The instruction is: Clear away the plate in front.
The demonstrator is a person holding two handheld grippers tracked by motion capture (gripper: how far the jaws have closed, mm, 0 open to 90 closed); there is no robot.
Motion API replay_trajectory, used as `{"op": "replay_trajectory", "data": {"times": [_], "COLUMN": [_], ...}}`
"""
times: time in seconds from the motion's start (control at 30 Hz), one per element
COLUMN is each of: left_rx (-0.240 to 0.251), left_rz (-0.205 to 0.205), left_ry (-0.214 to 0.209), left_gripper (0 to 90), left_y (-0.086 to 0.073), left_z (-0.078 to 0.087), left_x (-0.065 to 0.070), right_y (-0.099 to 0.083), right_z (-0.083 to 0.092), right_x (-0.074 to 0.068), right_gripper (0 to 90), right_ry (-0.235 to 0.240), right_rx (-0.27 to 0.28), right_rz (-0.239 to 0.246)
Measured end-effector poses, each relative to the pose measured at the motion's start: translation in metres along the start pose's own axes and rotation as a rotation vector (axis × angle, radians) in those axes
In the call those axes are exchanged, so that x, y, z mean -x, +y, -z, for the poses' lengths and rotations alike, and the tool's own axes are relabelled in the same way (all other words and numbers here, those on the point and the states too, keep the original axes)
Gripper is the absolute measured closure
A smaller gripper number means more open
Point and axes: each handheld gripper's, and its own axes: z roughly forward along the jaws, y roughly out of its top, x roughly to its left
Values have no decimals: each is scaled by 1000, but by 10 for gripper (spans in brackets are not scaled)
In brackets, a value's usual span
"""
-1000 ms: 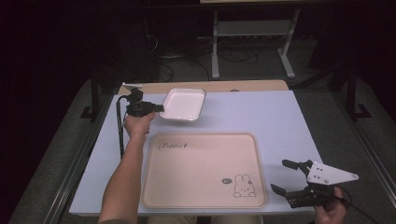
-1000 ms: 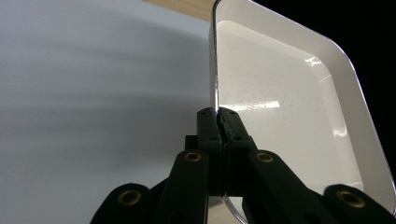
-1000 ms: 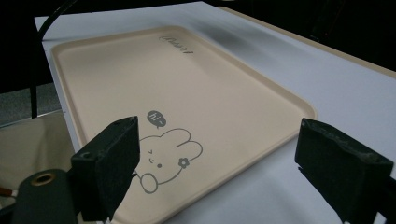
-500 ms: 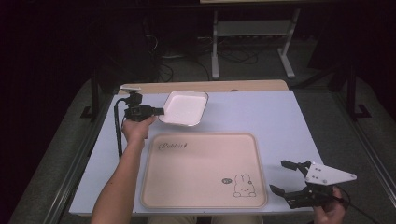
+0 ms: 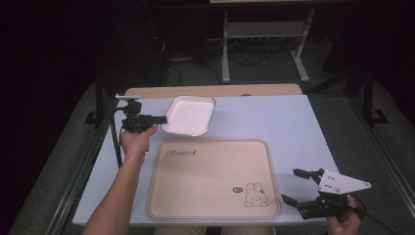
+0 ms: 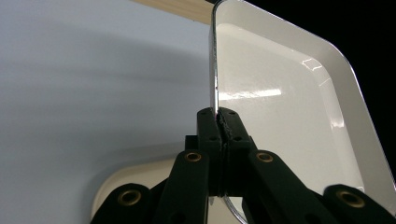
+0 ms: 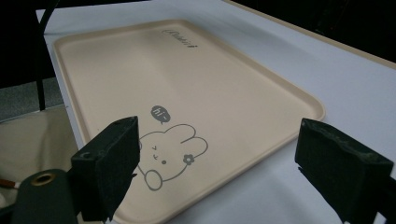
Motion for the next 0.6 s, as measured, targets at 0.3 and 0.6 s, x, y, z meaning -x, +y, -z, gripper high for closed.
{"op": "replay_trajectory", "data": {"times": [0.3,0.6], "left_rx": [15,-8], "left_rz": [1,-21], "left_ry": [-4,-3], "left_gripper": [889,889], "left_y": [-17,-40], "left_z": [14,13], "left_x": [5,11], "right_y": [0,0], "right_z": [0,-1], "right_x": [0,0], "right_gripper": [131,131], "right_ry": [-1,4], "right_rx": [-4,-4], "right_rz": [1,0]}}
